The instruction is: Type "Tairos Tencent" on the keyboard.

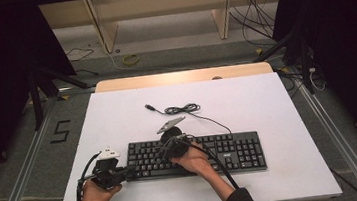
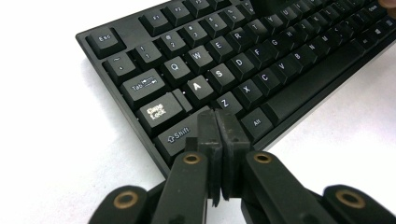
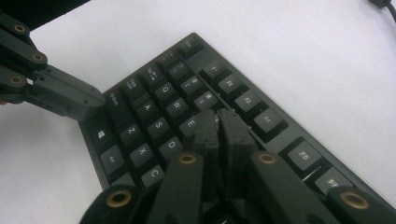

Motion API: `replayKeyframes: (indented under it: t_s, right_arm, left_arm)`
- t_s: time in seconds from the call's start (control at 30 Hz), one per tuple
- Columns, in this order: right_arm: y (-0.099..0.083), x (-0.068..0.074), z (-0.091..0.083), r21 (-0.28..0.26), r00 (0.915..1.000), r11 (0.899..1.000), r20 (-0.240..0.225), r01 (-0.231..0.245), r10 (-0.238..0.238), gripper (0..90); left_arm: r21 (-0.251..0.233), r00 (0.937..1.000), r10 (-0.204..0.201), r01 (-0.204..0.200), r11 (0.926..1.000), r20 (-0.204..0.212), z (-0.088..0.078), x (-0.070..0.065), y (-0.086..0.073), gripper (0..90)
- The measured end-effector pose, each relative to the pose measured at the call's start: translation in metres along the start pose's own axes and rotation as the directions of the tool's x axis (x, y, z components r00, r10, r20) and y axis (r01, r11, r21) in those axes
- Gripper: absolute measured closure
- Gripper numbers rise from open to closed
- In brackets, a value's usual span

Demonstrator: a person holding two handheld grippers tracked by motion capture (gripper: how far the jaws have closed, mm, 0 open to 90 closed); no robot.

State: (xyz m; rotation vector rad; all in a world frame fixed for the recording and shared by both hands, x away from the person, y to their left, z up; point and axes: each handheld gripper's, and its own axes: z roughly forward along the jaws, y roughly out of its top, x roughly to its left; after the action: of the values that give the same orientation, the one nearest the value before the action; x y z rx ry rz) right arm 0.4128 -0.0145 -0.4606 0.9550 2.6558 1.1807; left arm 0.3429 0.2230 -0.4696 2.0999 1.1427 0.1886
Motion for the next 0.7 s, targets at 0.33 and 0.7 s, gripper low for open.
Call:
replayKeyframes:
  t_s: [0.33,0.7]
  right_arm:
    - [-0.0002,0.0000,0.0018,0.016,1.0000,1.000,0.002,0.002,-0.002,90.0]
    - [-0.0020,-0.0008,0.0022,0.039,0.9999,0.999,0.011,0.004,-0.005,90.0]
  left_arm:
    - [0.013,1.0000,-0.005,0.005,0.9999,-0.001,-0.0005,0.0024,-0.0006,88.9]
    - [0.032,1.0000,-0.006,0.006,0.9995,-0.001,-0.0006,0.0036,-0.0013,88.9]
